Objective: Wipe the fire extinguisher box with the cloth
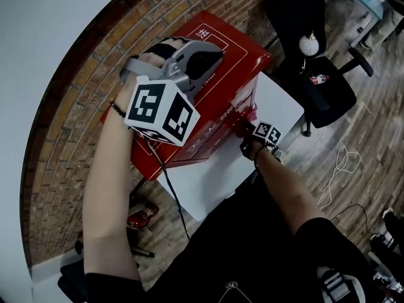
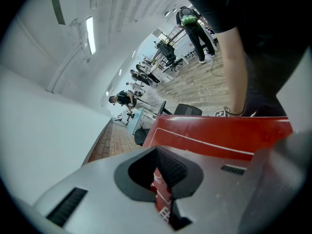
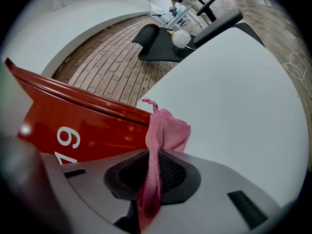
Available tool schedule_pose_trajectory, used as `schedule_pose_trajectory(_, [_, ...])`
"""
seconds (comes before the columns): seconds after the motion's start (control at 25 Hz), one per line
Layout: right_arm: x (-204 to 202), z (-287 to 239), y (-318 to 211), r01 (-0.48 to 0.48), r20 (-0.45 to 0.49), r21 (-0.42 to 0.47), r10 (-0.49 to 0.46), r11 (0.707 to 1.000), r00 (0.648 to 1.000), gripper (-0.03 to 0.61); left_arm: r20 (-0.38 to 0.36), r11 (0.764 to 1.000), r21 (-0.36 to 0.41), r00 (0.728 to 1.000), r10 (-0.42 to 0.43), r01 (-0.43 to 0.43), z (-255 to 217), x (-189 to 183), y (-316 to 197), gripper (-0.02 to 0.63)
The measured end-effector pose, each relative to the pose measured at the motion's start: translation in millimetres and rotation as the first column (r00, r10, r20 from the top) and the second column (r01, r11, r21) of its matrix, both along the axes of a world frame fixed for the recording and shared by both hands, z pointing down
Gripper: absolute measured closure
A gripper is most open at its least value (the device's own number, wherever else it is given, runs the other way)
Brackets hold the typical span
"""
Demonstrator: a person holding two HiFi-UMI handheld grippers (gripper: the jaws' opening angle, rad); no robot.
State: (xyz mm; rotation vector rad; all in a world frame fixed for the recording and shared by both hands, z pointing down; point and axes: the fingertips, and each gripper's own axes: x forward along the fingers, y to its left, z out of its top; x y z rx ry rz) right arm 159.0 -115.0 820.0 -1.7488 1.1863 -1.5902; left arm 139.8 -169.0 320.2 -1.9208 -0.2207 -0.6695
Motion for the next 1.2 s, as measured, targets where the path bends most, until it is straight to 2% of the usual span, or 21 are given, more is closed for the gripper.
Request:
schedule_pose_trajectory(0.32, [-15.9, -6.9, 4.0, -0.025, 0.016, 0.034, 0.025, 0.999, 1.000, 0.517, 0.000, 1.000, -0.002, 1.000, -0.001, 0.001, -0.4, -0.5, -0.1, 0.589])
schedule_pose_trajectory(0.56, [-15.4, -12.3, 9.4, -0.039, -0.031, 0.021, 0.039, 0.999, 0.999, 0.517, -0.001, 1.000, -0.001, 1.000, -0.002, 0.002, -0.1, -0.4, 0.1, 0.589])
schedule_pose_trajectory(1.0, [34.9, -7.8, 31.0, -0.139, -0.098, -0.024, 0.136, 0.990, 0.986, 0.517, -0.002, 1.000, 0.001, 1.000, -0.007, 0.007, -1.0, 0.2, 0.3, 0.589])
schedule_pose_trajectory(1.2, [16.2, -5.2, 36.2, -0.094, -0.068, -0.023, 0.092, 0.995, 0.993, 0.517, -0.002, 1.000, 0.001, 1.000, -0.011, 0.011, -0.9, -0.1, -0.3, 0.589])
